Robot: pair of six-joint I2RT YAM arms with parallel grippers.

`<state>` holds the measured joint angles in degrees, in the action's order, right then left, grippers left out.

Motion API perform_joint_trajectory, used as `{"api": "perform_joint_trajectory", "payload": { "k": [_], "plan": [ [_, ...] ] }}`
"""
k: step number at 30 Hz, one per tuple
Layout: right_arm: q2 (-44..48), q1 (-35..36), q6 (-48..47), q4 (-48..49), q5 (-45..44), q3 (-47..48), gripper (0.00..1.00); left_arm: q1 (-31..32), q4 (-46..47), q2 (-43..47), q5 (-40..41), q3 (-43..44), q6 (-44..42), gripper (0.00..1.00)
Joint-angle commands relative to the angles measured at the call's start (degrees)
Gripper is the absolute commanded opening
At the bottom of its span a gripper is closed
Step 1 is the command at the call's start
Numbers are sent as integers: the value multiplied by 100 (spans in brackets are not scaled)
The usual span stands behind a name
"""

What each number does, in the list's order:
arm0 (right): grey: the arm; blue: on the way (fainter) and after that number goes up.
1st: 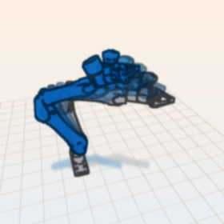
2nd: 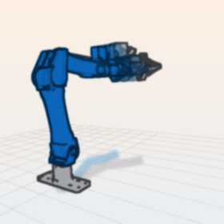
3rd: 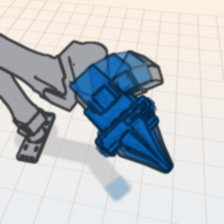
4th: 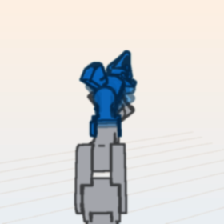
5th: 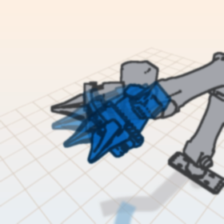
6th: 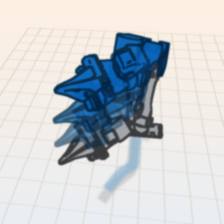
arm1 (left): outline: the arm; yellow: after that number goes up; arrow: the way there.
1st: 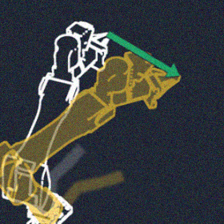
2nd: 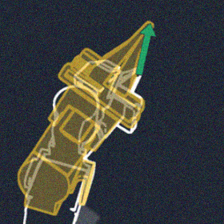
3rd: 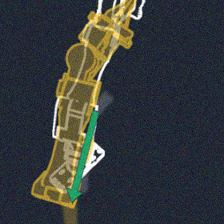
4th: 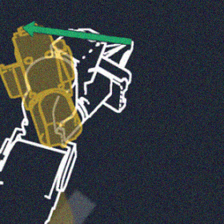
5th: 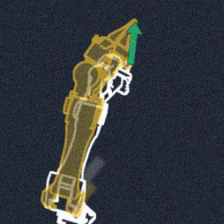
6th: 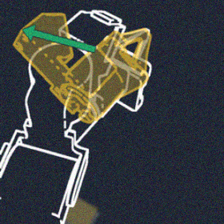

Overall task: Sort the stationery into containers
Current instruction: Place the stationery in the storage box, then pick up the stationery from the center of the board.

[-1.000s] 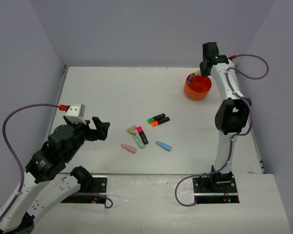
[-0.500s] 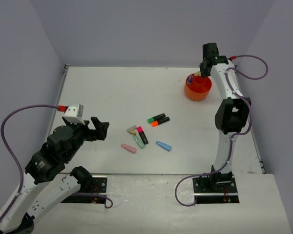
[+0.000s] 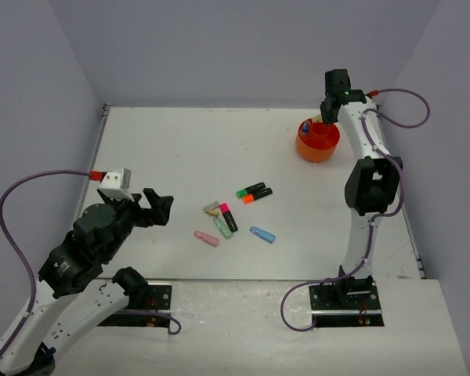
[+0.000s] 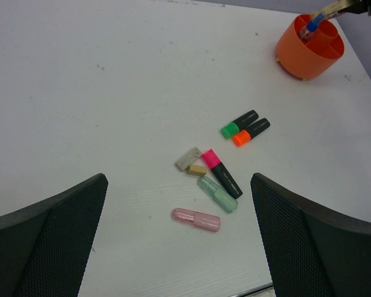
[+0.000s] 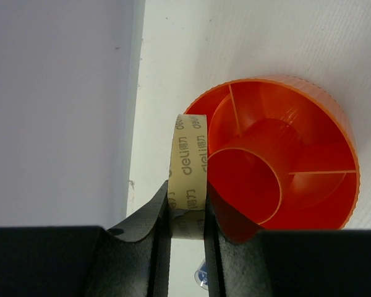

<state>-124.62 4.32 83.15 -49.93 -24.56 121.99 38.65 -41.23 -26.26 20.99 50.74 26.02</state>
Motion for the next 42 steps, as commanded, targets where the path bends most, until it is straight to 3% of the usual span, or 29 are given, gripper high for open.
{"api": "perform_joint_trajectory", "payload": {
  "k": [1,7,15,21,26,28,30,32,33,36,40,42],
  "plan": [
    [-124,-36,140,-193,-190,176,18,2,151,42,107,-29,70,100],
    [-107,-36,64,-184,-216,202,48,2,151,33,107,-29,70,100],
    [16,-36,-212,107,-43,252,59,11,151,0,114,-29,70,100],
    [519,27,-1177,577,-22,427,94,2,136,-94,200,-44,99,100],
    [1560,375,-3079,1259,65,-68,99,11,-73,-475,514,32,258,100],
    [2386,954,-4818,1863,-641,-825,99,5,-231,-706,738,109,425,100],
    [3398,1564,-6086,2975,-711,-2058,99,2,-357,-869,972,146,568,100],
    [4121,1686,-6450,3372,275,-2916,99,2,-427,-948,1138,164,664,100],
    [4622,1703,-6338,3254,1160,-3427,99,10,-476,-998,1245,164,738,100],
    [5391,1757,-6131,2701,2181,-4261,99,2,-554,-1055,1420,194,857,100],
    [6320,1972,-6011,2520,2619,-5791,99,-4,-714,-1060,1433,237,1180,100],
    [6502,2167,-6101,2396,2757,-6094,99,-4,-723,-1136,1380,225,1223,100]
  ]
}}
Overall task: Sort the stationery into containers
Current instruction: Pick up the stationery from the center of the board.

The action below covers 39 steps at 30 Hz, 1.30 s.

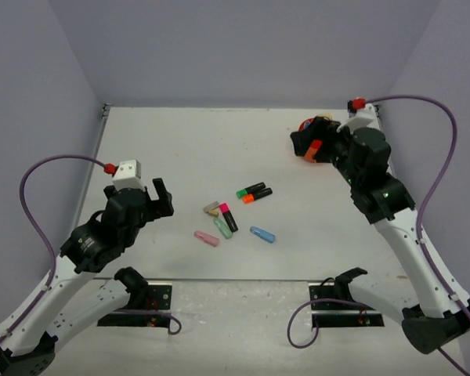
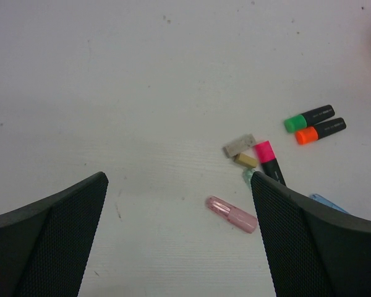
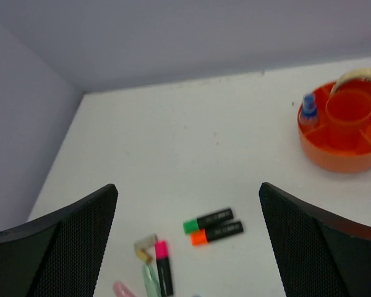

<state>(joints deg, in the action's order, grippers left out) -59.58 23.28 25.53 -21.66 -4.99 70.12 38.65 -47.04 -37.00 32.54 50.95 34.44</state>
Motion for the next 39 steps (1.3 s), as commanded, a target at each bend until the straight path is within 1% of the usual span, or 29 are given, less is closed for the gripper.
{"api": "perform_joint_trajectory", "payload": {
  "k": [1,5,8,10,11,13,18,20,22,23,26,28,30,33,39],
  "plan": [
    [51,423,-391,-607,806,-1143,99,1,-147,-166,159,189,409,100],
    [-37,949,-553,-830,716,-1512,98,2,-116,-463,-1,215,376,100],
    [-304,1167,-633,-977,701,-1629,92,2,-91,-554,-76,291,184,100],
    [-621,1518,-767,-1085,579,-1676,84,2,-16,-554,-177,344,-92,100],
    [-870,1615,-769,-1154,283,-1643,83,2,44,-495,-203,345,-222,100],
    [-1143,1829,-725,-1319,-44,-1602,82,2,116,-387,-213,306,-302,100],
    [-1750,2284,-742,-1235,-137,-1577,79,6,425,-125,-424,13,-384,100],
    [-2040,2360,-757,-1203,-117,-1508,77,7,515,-71,-582,-45,-440,100],
    [-2203,2366,-808,-931,-10,-1459,77,3,524,-73,-567,-46,-447,100],
    [-2230,2366,-787,-845,-94,-1422,77,8,540,-83,-578,-67,-447,100],
    [-2555,2366,-762,-742,-219,-1131,77,11,594,-127,-614,-116,-447,100],
    [-2831,2376,-837,-723,-36,-914,75,5,601,-146,-585,-135,-442,100],
    [-3195,2376,-909,-814,54,-676,75,2,616,-131,-574,-156,-430,100],
    [-3603,2383,-954,-1111,-35,-526,74,2,617,-60,-556,-165,-421,100],
    [-3623,2495,-970,-1013,460,-824,72,2,714,88,-600,-226,-456,100]
  ]
}}
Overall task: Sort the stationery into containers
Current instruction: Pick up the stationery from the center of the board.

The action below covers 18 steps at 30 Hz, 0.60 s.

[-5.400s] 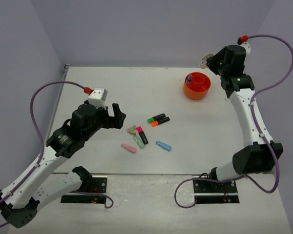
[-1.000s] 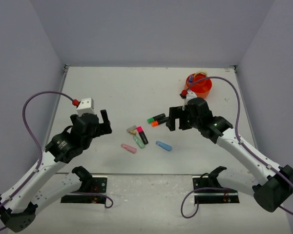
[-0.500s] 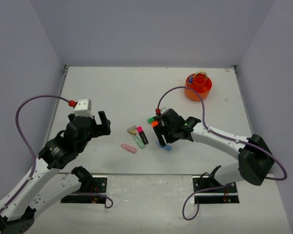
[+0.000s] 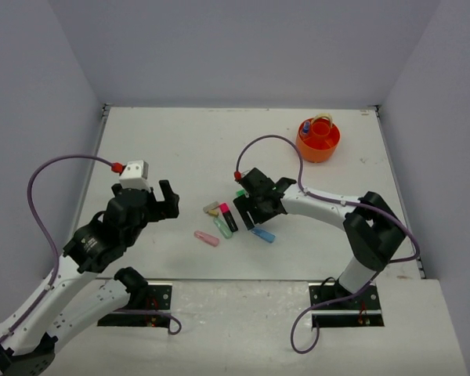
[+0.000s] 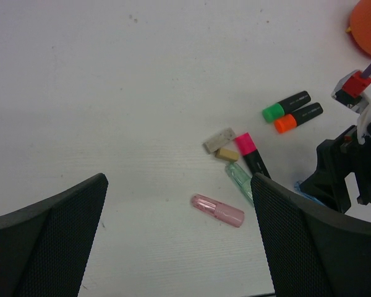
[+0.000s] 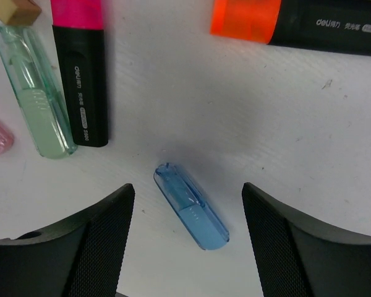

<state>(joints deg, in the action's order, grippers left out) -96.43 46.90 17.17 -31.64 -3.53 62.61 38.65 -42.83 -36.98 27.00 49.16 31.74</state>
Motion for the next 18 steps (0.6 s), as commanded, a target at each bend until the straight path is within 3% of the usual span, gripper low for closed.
{"api": "perform_joint_trajectory", "payload": {
  "k": [1,12,18],
  "plan": [
    [54,177,-125,-58,288,-71,72,2,291,72,-46,-45,-186,100],
    [-286,223,-154,-615,33,-133,68,-7,257,-19,-53,-22,-176,100],
    [-499,232,-204,-545,302,-163,52,2,240,6,-72,-21,-176,100]
  ]
}}
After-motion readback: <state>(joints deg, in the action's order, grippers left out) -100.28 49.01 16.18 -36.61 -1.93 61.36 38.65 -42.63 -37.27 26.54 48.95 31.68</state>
